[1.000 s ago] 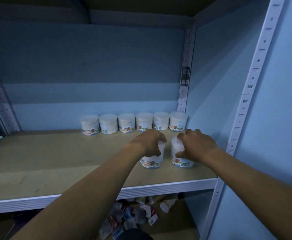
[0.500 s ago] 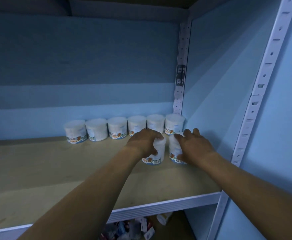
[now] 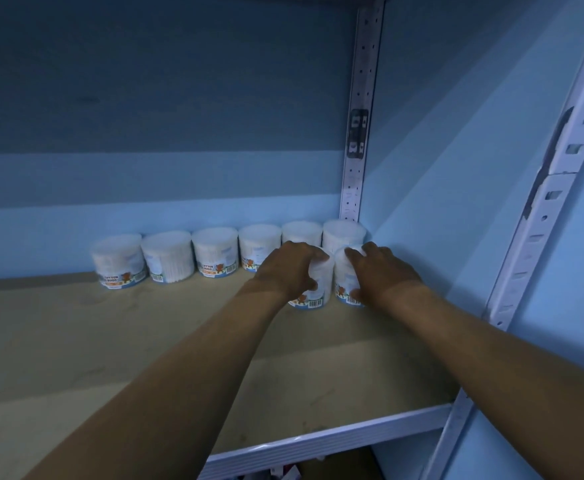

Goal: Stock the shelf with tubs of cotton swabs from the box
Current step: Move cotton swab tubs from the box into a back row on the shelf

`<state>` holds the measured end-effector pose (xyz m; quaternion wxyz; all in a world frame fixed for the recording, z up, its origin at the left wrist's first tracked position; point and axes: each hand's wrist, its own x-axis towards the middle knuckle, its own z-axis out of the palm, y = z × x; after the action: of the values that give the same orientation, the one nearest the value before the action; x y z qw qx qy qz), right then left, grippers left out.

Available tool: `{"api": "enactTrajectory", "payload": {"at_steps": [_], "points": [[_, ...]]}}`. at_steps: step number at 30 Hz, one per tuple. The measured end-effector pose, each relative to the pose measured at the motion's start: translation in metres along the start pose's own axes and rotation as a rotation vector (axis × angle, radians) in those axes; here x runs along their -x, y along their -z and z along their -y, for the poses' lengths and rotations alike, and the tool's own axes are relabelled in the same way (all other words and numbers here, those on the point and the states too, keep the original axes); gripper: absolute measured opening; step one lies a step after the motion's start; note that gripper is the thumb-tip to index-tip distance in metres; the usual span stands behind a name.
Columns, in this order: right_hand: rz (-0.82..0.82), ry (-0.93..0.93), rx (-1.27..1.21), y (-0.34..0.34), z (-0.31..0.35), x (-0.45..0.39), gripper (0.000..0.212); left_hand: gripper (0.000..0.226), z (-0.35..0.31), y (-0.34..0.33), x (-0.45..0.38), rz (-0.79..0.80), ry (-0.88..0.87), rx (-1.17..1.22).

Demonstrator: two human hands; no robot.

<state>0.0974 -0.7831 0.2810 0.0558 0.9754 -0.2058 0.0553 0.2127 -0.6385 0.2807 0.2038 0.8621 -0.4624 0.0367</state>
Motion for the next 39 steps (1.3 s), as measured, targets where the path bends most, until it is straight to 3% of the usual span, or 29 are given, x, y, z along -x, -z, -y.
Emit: {"api": "enactTrajectory", "payload": {"at_steps": [25,30,39], "points": [[-0.039,0.011,0.038,-0.008,-0.008,-0.034,0.067,0.062,0.013,-0.013,-0.034,-0.025,-0.025,-0.007],[-0.066,0.008,-0.006,-0.001,-0.005,-0.026,0.081,0.068,0.015,-0.013,-0.013,-0.030,-0.077,-0.026],[-0.046,0.124,-0.034,0.039,0.052,-0.010,0.082,0.049,0.030,0.042,0.057,-0.071,0.019,-0.090]]}}
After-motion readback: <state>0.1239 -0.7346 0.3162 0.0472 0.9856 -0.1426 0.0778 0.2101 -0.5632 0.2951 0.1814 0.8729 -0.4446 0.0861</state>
